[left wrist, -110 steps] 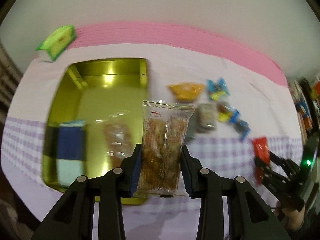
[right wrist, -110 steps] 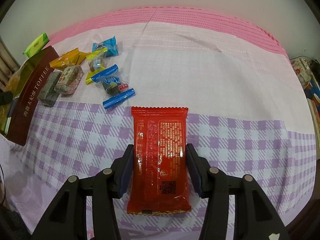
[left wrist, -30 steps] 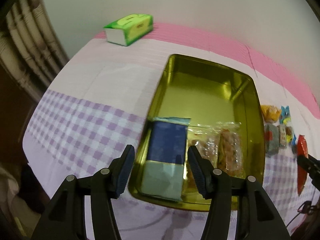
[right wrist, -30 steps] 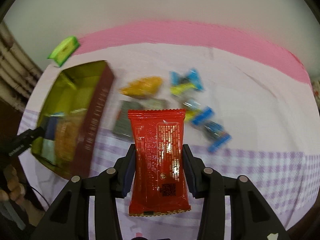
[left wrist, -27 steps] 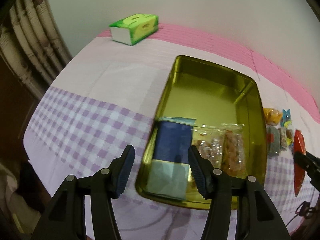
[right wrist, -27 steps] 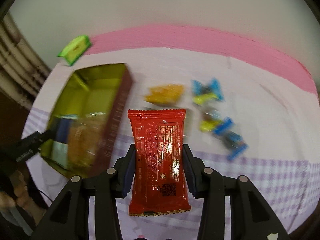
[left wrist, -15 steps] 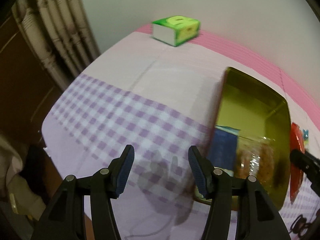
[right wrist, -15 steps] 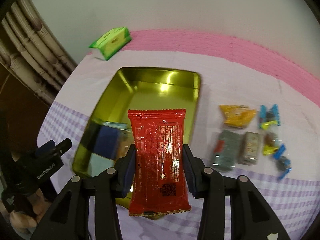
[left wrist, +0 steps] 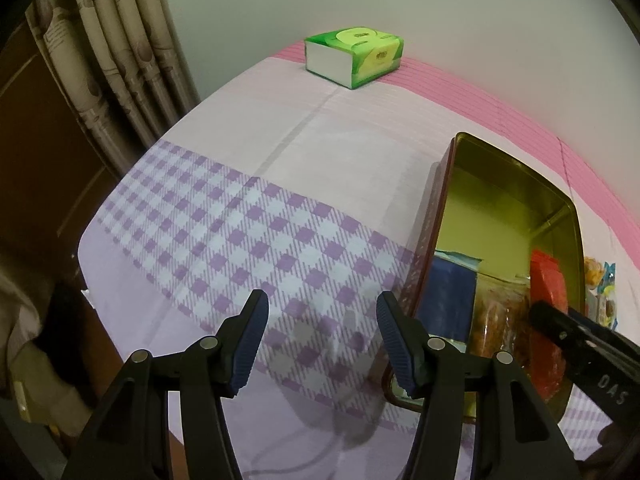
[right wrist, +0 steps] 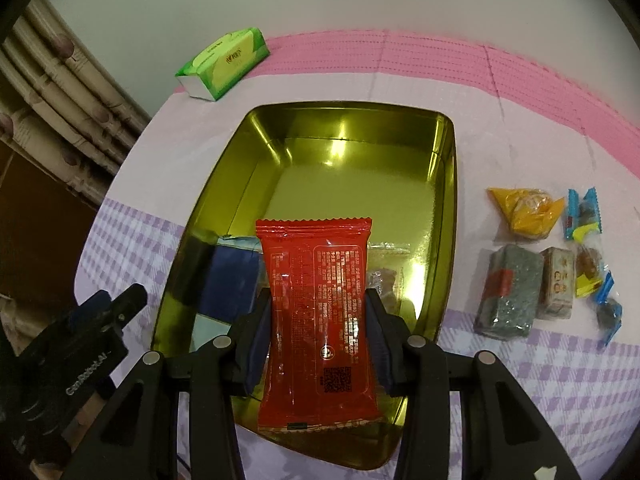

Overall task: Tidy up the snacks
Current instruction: 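Carry the red packet into the gold tin and open the right tool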

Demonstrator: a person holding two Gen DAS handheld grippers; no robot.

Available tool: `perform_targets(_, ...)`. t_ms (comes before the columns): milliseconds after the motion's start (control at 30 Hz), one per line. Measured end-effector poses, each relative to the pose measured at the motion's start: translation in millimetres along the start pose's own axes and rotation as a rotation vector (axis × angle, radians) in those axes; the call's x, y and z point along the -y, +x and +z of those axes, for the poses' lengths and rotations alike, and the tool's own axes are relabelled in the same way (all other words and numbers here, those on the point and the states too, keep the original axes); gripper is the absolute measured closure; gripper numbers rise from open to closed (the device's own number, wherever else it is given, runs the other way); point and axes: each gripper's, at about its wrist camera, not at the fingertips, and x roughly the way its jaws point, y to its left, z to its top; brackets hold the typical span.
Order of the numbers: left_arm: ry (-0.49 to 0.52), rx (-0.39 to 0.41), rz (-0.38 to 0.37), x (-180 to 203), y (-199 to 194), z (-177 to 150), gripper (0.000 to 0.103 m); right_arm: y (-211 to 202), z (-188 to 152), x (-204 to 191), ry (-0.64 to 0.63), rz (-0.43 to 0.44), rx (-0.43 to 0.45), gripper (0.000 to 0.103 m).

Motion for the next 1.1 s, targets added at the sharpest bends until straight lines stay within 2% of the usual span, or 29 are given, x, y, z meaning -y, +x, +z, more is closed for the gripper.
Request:
perform_targets(133,0.004,-0.004,-0.001,1,0,0,0.043,7,-3,2,0.011,-0.009,-0.016,0.062)
perform_targets(700,0.034,-0.011,-0.024,11,1,-2,0.042,14,-14,-3,-0.011,-0.025,-0.028,0.058)
perform_targets(967,0.038,-0.012,-0.02,12,1,-2,0.042,7,-16,-1,-0.013,-0.018,-0.011,0.046)
perform_targets(1100,0.04,-0.007,-0.02,13,0,-3,0.042,1,-16,0,-0.019,-0.014,0.004,0.044)
